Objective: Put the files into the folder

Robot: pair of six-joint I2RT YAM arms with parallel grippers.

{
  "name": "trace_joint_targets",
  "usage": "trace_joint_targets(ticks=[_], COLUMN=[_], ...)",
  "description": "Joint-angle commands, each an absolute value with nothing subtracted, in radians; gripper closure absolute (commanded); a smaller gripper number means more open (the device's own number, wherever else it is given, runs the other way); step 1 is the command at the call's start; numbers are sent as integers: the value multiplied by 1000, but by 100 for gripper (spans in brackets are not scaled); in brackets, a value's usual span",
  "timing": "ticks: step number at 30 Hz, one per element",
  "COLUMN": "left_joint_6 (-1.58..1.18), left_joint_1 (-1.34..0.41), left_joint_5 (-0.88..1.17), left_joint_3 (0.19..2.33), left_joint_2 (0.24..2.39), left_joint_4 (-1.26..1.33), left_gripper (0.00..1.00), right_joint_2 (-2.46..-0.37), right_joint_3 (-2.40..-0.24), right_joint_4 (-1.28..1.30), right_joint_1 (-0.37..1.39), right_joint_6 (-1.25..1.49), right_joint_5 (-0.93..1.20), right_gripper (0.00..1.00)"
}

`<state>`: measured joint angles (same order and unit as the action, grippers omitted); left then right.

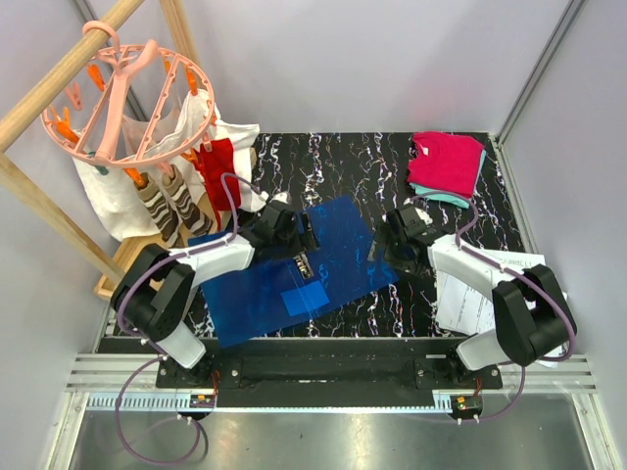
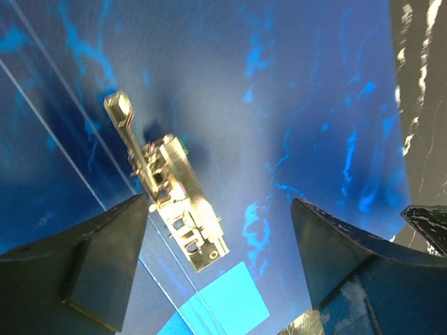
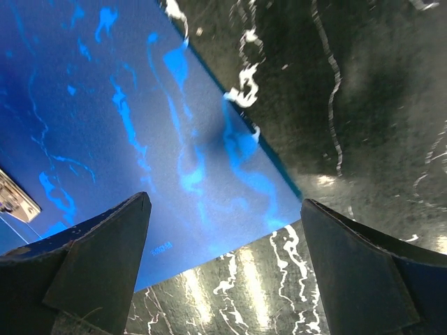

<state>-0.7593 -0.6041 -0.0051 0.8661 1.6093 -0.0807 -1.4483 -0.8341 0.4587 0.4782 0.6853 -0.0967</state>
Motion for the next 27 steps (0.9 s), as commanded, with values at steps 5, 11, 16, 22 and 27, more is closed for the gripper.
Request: trace_joint_targets(ticks=[5,11,16,22,27], left_joint_6=[-683,-643,-588,-612,-698], left_joint_1=[-675,-793,-900,-965,-1014], left_joint_5=[-43,-5,75,354,546], left_joint_3=[916,1014,1176,1457,1666], left_joint_2=[1376,1348,1515,1788,2049], left_joint_4=[-147,-143,-109,-81,-78], left_gripper=[8,12,16,22,25], right_joint_2=[-1299,-1181,-1112,-1014,-913], right_joint_3=[-865,-865,-877,-871,-821], right_joint_4=[498,647,771,850,867], right_joint_1=[394,315,241,-44,-315], right_joint_6=[675,712,726,730,791], right_joint_5=[-129,-187,-274,-290,-356], right_gripper=[2,1,0,3,7])
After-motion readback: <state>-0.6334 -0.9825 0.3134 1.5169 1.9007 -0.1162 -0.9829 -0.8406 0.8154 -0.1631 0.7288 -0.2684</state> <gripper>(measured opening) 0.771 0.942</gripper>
